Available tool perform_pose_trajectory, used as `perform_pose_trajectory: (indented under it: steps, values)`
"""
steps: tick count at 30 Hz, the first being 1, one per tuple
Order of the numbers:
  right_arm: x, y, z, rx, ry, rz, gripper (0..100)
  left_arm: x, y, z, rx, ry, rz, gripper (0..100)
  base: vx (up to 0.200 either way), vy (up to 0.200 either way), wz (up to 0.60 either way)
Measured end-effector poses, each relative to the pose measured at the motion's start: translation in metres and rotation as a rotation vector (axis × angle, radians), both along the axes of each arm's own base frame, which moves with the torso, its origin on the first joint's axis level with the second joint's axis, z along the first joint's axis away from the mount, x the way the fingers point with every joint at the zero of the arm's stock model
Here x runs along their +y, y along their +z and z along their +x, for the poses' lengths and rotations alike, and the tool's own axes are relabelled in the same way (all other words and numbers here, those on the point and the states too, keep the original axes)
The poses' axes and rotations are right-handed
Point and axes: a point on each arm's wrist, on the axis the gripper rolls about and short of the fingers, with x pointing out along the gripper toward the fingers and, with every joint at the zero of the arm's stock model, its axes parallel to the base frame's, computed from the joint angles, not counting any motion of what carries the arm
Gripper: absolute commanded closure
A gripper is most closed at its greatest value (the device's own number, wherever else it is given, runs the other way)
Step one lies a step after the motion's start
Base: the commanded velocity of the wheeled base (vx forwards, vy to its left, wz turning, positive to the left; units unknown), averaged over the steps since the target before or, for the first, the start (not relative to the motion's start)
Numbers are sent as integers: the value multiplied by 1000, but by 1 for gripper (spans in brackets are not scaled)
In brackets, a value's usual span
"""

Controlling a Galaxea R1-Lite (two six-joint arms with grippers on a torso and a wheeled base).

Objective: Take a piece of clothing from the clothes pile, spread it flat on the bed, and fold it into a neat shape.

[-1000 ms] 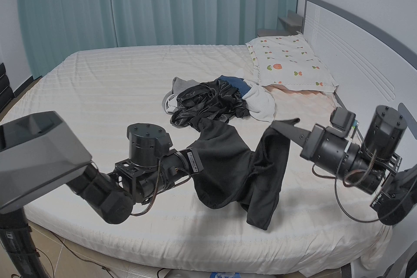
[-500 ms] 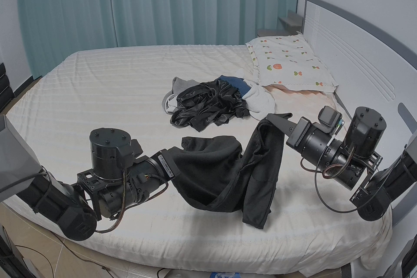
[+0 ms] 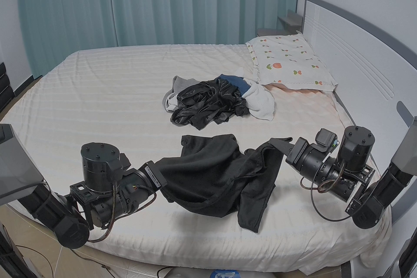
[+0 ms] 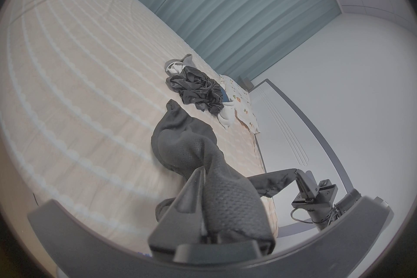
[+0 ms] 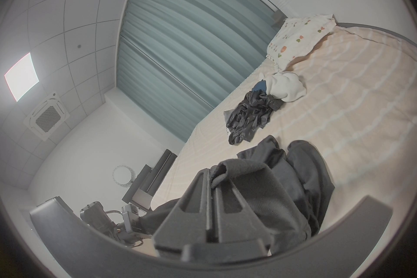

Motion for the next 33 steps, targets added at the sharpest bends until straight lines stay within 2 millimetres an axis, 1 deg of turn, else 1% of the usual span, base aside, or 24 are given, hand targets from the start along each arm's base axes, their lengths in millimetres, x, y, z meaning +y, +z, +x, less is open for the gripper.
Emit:
perform_pose_trajectory:
  steps: [8, 13, 19, 24, 33]
  values:
    - [1, -2, -1, 6, -23, -7, 100, 3, -1, 2, 6, 18, -3, 100, 0, 0, 0]
    - [-1, -1, -2, 3, -38, -8, 100, 3, 0, 4, 21, 40, -47, 100, 0, 0, 0]
    - [-2, 1, -3, -1, -45, -7, 100, 7, 3, 7, 15, 61, -64, 100, 0, 200, 0]
    - [-3, 1, -2, -6, -78, -11, 100, 9, 5, 8, 9, 66, -64, 100, 0, 200, 0]
    - [-3, 2, -2, -9, -86, -14, 100, 9, 9, 9, -11, 74, -68, 100, 0, 200, 0]
